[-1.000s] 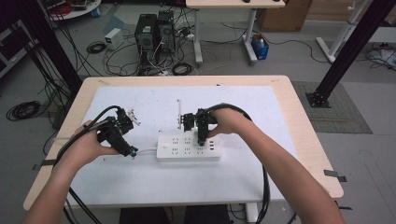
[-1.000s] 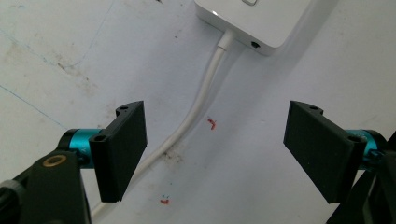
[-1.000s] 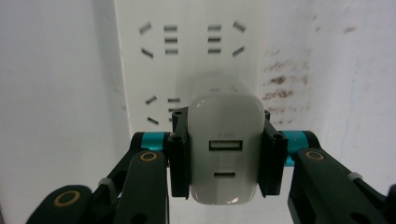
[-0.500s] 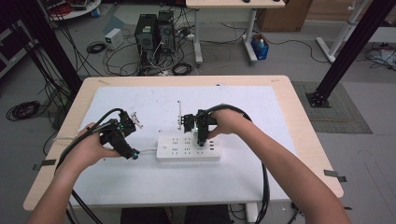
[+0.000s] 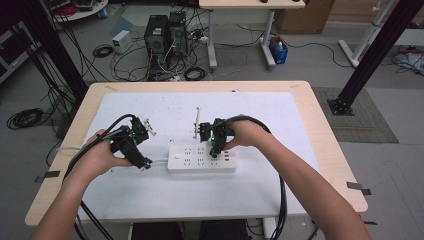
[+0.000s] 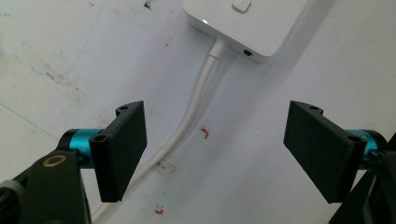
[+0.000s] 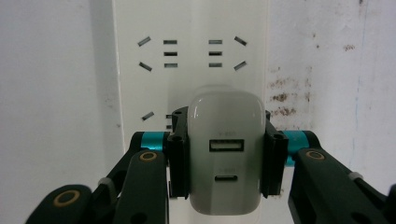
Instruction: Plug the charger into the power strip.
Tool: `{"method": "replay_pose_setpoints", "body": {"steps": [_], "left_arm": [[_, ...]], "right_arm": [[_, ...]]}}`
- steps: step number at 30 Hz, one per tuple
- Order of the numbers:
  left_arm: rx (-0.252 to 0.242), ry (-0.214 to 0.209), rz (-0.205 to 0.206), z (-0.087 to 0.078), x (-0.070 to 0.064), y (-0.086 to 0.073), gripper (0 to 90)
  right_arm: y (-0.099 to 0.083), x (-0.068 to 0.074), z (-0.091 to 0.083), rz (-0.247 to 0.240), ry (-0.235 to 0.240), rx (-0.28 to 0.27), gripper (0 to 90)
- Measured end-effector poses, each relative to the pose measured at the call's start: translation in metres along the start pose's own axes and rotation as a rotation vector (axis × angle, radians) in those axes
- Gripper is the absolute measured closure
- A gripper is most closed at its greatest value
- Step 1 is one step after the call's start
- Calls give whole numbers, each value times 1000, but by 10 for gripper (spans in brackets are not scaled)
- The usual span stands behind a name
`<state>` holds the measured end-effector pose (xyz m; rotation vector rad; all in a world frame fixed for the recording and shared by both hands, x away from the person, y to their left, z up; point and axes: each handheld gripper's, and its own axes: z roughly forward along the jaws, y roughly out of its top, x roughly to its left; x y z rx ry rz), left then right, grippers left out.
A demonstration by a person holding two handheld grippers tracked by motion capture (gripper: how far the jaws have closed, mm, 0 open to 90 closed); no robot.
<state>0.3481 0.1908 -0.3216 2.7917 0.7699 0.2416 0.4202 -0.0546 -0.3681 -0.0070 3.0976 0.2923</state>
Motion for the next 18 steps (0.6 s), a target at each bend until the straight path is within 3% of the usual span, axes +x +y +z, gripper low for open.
{"method": "replay_pose_setpoints", "body": {"steps": [2, 3, 5, 6, 8, 10, 12, 14, 18], "left_arm": [[-5, 6, -13, 1, 2, 0, 215], [-8, 9, -13, 0, 4, 0, 215], [-24, 12, -23, 1, 9, 0, 215], [-28, 15, -31, 1, 11, -1, 215], [-32, 38, -50, 2, 18, -1, 179], [-54, 59, -81, 0, 26, -2, 177], [-76, 60, -98, -2, 33, -1, 177], [-82, 63, -107, -3, 37, -1, 177], [-92, 73, -106, -4, 46, 4, 177]], "right_arm": [[-4, -8, 3, 69, 47, 19, 349], [-7, -10, 1, 135, 50, 16, 350], [-18, -13, -15, 221, 69, -57, 295], [-22, -13, -22, 243, 60, -79, 265], [-37, -14, -42, 345, 38, -129, 224], [-56, -14, -63, 504, -13, -143, 224], [-74, -12, -75, 625, -49, -147, 223], [-99, -10, -87, 801, -105, -128, 223], [-136, 1, -96, 955, -177, -107, 186]]}}
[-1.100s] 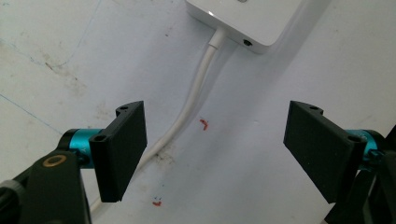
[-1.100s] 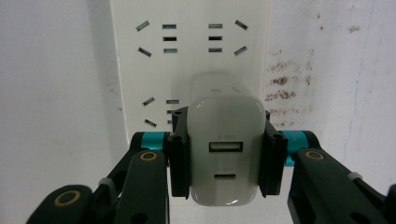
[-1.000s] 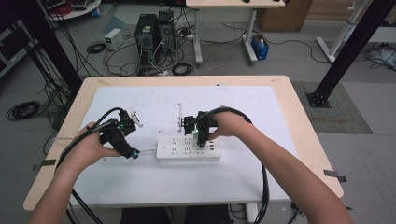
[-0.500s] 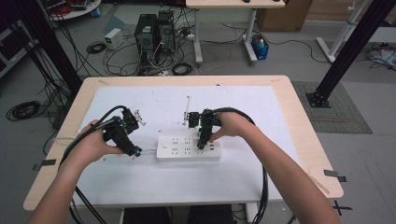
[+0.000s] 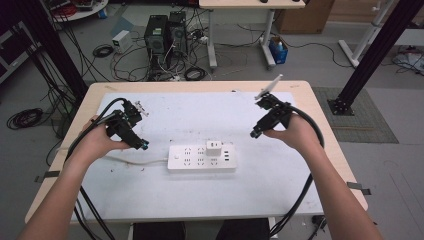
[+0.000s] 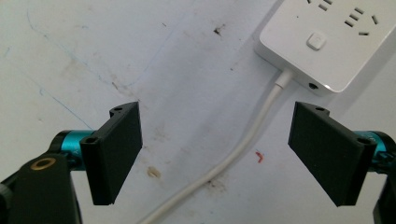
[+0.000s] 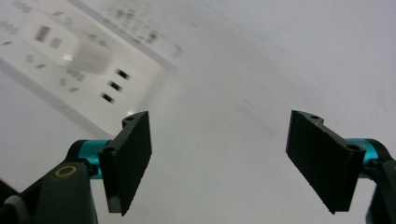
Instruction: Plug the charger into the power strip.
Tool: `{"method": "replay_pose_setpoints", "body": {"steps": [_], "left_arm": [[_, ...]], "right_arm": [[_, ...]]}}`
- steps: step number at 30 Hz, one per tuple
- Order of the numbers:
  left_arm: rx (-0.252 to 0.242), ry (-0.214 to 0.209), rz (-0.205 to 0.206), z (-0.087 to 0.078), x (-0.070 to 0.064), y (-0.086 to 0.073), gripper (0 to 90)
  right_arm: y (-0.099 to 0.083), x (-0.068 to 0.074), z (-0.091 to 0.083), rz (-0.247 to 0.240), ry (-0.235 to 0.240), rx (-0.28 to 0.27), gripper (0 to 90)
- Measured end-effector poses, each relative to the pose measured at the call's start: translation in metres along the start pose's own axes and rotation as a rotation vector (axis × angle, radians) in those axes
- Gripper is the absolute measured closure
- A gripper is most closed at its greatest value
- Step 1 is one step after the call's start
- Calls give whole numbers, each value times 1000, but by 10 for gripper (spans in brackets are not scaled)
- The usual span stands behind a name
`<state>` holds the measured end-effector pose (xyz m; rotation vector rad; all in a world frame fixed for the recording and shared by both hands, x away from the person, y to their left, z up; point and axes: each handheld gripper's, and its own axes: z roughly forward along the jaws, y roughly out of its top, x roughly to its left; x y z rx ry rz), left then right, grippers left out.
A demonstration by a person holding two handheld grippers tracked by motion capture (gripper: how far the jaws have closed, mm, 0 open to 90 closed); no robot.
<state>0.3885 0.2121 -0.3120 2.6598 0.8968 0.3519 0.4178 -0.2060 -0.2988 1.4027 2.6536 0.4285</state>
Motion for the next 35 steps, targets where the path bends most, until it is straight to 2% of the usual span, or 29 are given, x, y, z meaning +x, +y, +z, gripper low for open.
{"method": "replay_pose_setpoints", "body": {"steps": [1, 4, 6, 10, 13, 17, 24, 27, 30, 32, 34, 35], "left_arm": [[1, 2, -1, 0, 2, 1, 177], [-8, 7, -11, 2, 7, 5, 177], [-13, 6, -16, 2, 9, 6, 177], [6, 6, -3, 2, 9, 9, 177], [17, 6, 4, 1, 9, 11, 177], [31, 13, 9, 0, 8, 15, 177], [27, 15, 8, -1, 5, 18, 177], [46, 22, 21, 0, 5, 18, 177], [43, 16, 14, 3, 4, 18, 178], [57, 17, 30, 2, 5, 19, 177], [55, 18, 31, 2, 4, 19, 177], [40, 19, 16, 2, 3, 19, 177]], "right_arm": [[-8, -7, -2, 39, -28, -6, 186], [-23, -24, -7, 138, -50, -16, 185], [-30, -31, -8, 165, -44, -14, 185], [-35, -37, -10, 188, -44, -23, 185], [-36, -39, -11, 199, -53, -24, 185], [-36, -40, -11, 183, -50, -21, 185], [-37, -40, -10, 168, -45, -22, 185], [-37, -39, -9, 162, -51, -16, 185], [-38, -39, -9, 158, -48, -23, 185], [-39, -39, -8, 153, -45, -20, 185], [-40, -38, -8, 146, -46, -18, 184], [-40, -38, -7, 143, -42, -15, 185]]}}
